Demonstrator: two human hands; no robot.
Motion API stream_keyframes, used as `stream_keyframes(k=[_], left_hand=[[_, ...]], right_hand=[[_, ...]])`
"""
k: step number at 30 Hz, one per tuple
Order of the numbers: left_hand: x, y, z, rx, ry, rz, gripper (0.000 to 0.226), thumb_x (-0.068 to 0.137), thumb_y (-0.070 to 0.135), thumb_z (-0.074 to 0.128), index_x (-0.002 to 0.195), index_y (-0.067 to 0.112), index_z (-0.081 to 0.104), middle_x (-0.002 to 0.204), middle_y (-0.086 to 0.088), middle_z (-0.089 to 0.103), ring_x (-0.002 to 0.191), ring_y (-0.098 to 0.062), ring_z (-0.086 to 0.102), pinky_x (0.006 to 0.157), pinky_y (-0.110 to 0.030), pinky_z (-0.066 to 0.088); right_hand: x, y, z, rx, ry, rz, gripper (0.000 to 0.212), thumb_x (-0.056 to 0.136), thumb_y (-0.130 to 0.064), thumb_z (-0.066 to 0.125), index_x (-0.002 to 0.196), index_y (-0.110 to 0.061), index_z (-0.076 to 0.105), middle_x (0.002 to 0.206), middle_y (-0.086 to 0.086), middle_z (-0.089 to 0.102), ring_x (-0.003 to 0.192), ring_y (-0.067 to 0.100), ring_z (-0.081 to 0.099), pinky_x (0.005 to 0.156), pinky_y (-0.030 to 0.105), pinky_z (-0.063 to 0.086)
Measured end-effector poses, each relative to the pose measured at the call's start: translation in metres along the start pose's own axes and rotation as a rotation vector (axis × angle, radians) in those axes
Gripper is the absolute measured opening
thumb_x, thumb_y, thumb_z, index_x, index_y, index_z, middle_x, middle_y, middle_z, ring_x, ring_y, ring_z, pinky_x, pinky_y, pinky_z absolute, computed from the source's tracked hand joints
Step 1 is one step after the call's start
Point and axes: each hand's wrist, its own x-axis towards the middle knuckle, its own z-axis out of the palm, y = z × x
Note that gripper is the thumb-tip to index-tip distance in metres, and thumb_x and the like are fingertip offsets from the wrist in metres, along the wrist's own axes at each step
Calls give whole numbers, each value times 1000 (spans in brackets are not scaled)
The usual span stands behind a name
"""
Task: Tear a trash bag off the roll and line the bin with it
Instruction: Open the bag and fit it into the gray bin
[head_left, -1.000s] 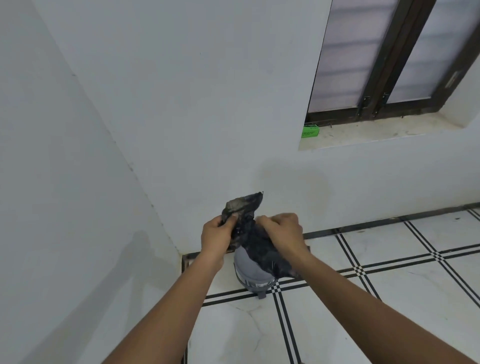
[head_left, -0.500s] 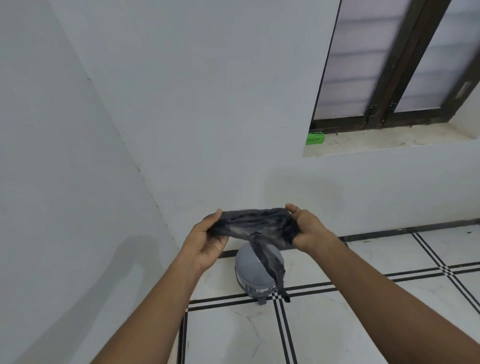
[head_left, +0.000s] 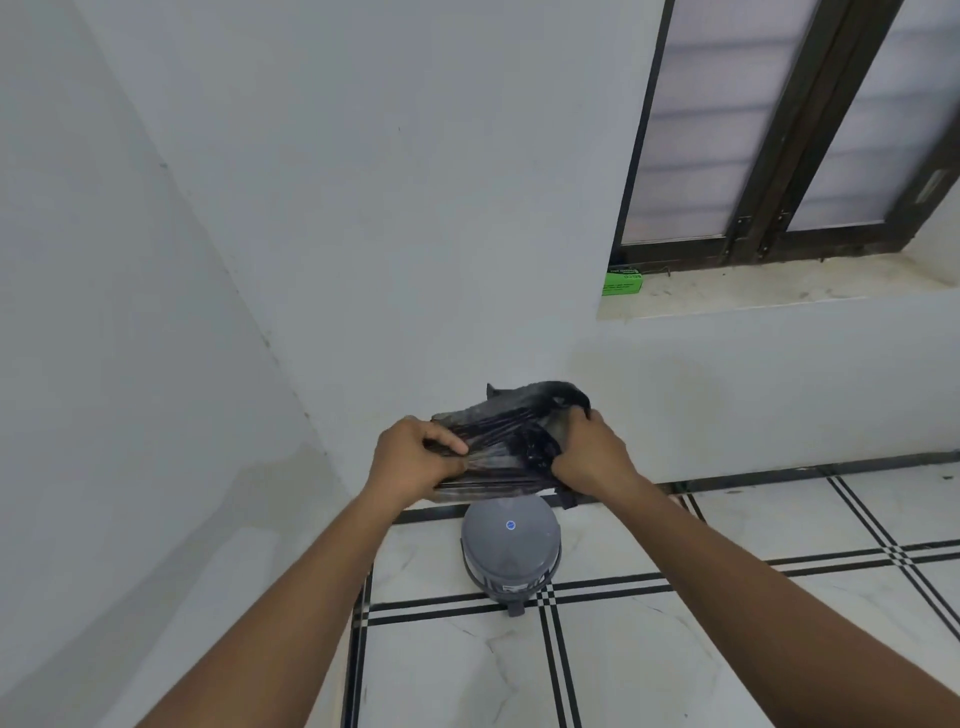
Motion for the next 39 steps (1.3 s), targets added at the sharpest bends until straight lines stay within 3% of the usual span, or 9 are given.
stream_keyframes(k=[10,15,19,22,24,27,30,36,39], left_hand=[[4,-9,13,840,88,-177,32,87,11,68,115,9,52,137,-14,29,56,-16,40,63,-34,43],[15,-20,16,886,-185,-192,51,91,28,61,140,19,53,135,-8,46,105,-26,63,82,-35,52],[15,-2,15,613,154,-68,44,85,16,67,127,9,56,142,-8,39,87,-32,65,74,-40,54],[1,7,17,599,525,270,43,86,10,69,124,1,53,155,-14,33,70,-33,63,60,-43,55],[-3,-2,19,594,461,280,52,91,12,61,141,11,46,137,-16,52,71,-35,62,61,-41,52],[-4,-15,18,897,-44,109,49,92,19,60,140,22,53,121,-6,65,92,-33,68,75,-41,56],[-10,-15,17,1065,-622,-197,43,94,22,57,135,10,63,137,-12,64,119,-33,66,94,-38,55],[1,-21,23,723,370,140,70,89,15,65,153,14,35,166,-10,27,65,-31,59,61,-42,54],[-5,-20,24,632,363,144,77,96,17,56,162,31,18,117,-5,63,59,-23,53,60,-38,46]], right_hand=[[-7,15,-4,-278,-103,79,7,84,-9,62,85,-14,58,80,-1,54,66,19,52,66,28,44],[7,12,2,-39,-134,50,17,77,-10,69,73,-9,53,88,3,52,74,22,58,58,26,44],[20,1,6,696,-91,-26,40,82,-14,71,122,-10,68,142,5,57,119,24,66,91,37,56],[11,-1,11,490,353,-469,72,90,-18,66,157,-21,39,173,-12,2,142,14,46,112,33,43],[4,6,15,149,498,-652,58,94,-25,63,150,-21,49,168,8,30,131,23,57,107,36,46],[-3,17,18,-331,-165,-214,50,92,-57,55,116,-15,69,122,12,66,104,31,66,92,36,50],[-4,20,21,-249,-735,143,80,88,-77,49,141,-18,61,138,12,63,113,32,64,97,36,52],[16,21,17,132,208,-426,60,99,-55,56,145,-17,58,174,-15,-11,145,20,45,113,45,43],[8,28,26,-147,400,-540,46,100,-52,53,109,-12,73,174,-2,16,140,23,48,101,44,45]])
